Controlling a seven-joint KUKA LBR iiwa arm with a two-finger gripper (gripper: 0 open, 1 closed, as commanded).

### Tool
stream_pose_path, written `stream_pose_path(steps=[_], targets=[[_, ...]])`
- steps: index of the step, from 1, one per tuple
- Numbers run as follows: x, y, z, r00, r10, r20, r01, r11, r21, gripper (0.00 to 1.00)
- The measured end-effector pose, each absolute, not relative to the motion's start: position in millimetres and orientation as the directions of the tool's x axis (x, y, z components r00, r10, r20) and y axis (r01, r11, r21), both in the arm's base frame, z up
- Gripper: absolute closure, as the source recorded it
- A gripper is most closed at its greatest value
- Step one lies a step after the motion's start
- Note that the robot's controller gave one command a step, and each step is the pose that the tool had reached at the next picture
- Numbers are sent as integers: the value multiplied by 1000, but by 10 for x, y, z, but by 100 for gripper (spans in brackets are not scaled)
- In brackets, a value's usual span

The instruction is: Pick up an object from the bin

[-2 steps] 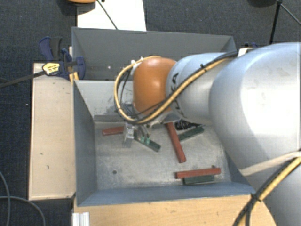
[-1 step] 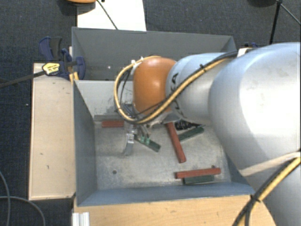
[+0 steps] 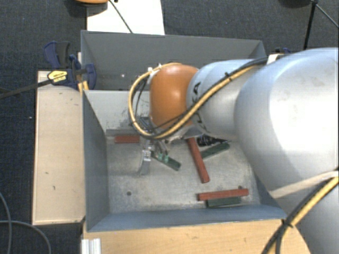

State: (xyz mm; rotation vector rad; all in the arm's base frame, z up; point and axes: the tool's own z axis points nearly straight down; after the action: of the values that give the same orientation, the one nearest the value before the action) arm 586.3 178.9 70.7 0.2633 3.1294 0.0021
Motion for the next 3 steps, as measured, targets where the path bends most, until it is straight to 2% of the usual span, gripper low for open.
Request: stream_pose_path(steps=[1, 2, 3], targets=[[5865, 1472, 716, -972, 235, 1, 235, 972, 4, 0], [5921, 921, 755, -984, 179, 1, 179, 984, 0, 100], [5921, 921, 755, -984, 180, 1, 180, 984, 1, 100]])
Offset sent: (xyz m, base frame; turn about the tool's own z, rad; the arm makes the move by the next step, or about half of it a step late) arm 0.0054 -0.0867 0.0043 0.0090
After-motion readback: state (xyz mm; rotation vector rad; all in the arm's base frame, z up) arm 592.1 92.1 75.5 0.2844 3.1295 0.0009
